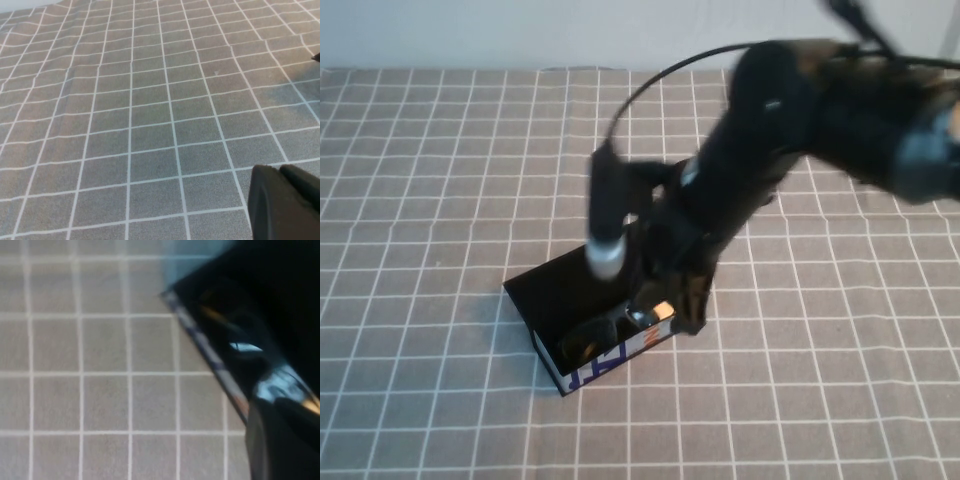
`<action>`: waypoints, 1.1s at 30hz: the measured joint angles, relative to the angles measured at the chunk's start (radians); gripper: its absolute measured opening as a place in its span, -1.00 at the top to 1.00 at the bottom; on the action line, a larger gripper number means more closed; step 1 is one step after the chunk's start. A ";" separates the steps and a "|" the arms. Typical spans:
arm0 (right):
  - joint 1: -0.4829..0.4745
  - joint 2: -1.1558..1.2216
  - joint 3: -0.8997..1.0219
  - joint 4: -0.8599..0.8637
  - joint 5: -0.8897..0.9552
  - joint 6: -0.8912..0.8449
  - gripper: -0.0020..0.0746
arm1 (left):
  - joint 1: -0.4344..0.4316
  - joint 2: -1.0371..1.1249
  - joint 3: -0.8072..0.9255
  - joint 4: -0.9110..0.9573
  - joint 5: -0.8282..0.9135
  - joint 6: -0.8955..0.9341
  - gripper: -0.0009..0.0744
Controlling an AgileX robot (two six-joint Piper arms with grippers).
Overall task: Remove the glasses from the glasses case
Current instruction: Pick up the glasses from the glasses case
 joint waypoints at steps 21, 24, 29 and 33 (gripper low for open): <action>0.041 0.272 -0.215 -0.113 -0.079 -0.345 0.27 | 0.000 0.000 0.000 0.000 0.000 0.000 0.99; 0.041 0.285 -0.216 -0.117 -0.078 -0.363 0.27 | 0.000 0.000 0.000 0.000 0.000 0.000 0.99; 0.041 0.305 -0.216 -0.117 -0.065 -0.372 0.27 | 0.000 0.000 0.000 0.000 0.000 0.000 0.99; 0.041 0.307 -0.216 -0.117 -0.061 -0.373 0.27 | 0.000 0.000 0.000 0.000 0.000 0.000 0.99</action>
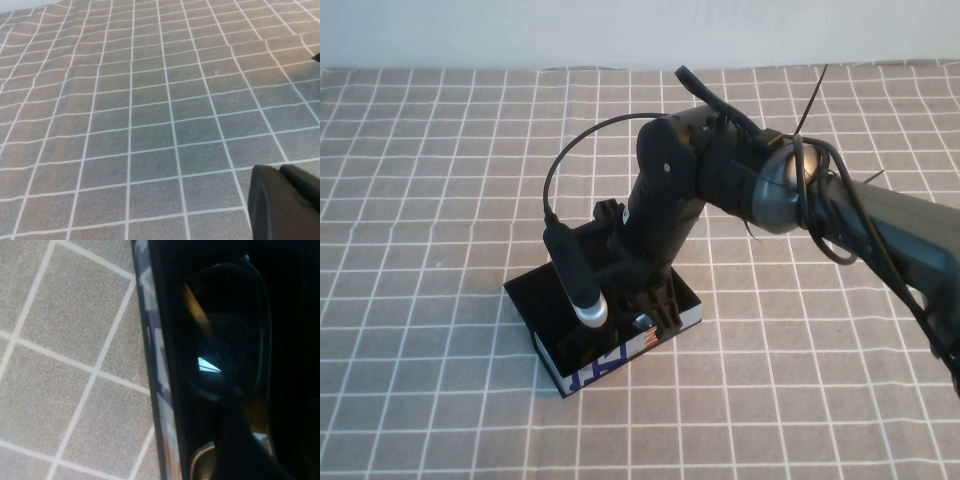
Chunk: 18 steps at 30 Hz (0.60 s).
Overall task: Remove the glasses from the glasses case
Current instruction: Pick up the glasses from the glasses case
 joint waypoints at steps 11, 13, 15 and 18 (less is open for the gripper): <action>0.000 0.023 0.000 0.000 -0.016 -0.002 0.27 | 0.000 0.000 0.000 0.000 0.000 0.000 0.99; 0.000 0.027 0.000 0.000 -0.016 -0.002 0.28 | 0.000 0.000 0.000 0.000 0.000 0.000 0.99; 0.000 0.031 0.000 -0.009 -0.018 -0.002 0.30 | 0.000 0.000 0.000 0.000 0.000 0.000 0.99; 0.000 0.035 0.000 -0.019 -0.018 -0.004 0.37 | 0.000 0.000 0.000 0.000 0.000 0.000 0.99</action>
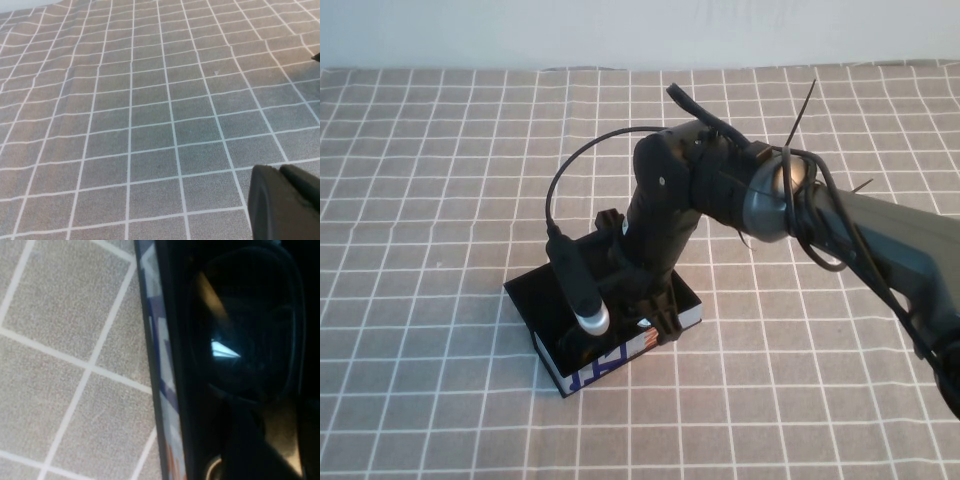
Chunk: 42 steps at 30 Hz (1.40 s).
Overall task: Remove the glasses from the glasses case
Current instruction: Pick up the glasses from the glasses case
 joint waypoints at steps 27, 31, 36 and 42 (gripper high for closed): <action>0.000 -0.001 -0.011 -0.002 0.060 0.000 0.81 | 0.000 0.000 0.000 0.000 0.000 0.000 0.99; 0.000 -0.007 -0.011 -0.002 0.075 0.024 0.84 | 0.000 0.000 0.000 0.000 0.000 0.000 0.99; 0.000 -0.016 -0.044 -0.017 0.118 0.085 0.94 | 0.000 0.000 0.000 0.000 0.000 0.000 0.99; 0.000 -0.047 -0.149 -0.018 0.173 0.149 0.94 | 0.000 0.000 0.000 0.000 0.000 0.000 0.99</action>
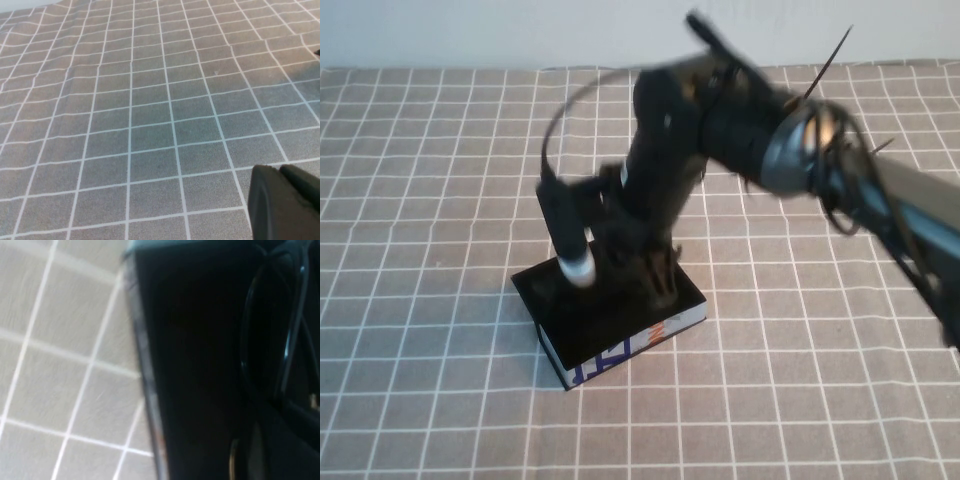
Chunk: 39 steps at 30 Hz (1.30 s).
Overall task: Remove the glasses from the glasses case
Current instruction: Pick up the glasses from the glasses case, then place the glasses on the table
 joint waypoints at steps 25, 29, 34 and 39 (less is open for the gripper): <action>-0.189 -0.519 0.488 0.008 -0.036 0.989 0.95 | 0.000 0.000 0.000 0.000 0.000 0.000 0.99; -0.189 -0.611 0.692 0.055 -0.191 1.137 0.95 | 0.000 0.000 0.000 0.000 0.000 0.000 0.99; -0.189 -0.647 0.888 0.062 -0.397 1.375 0.95 | 0.000 0.000 0.000 0.000 0.000 0.000 0.99; -0.189 -0.609 0.943 0.063 -0.460 1.519 0.95 | 0.000 0.000 0.000 0.000 0.000 0.000 0.99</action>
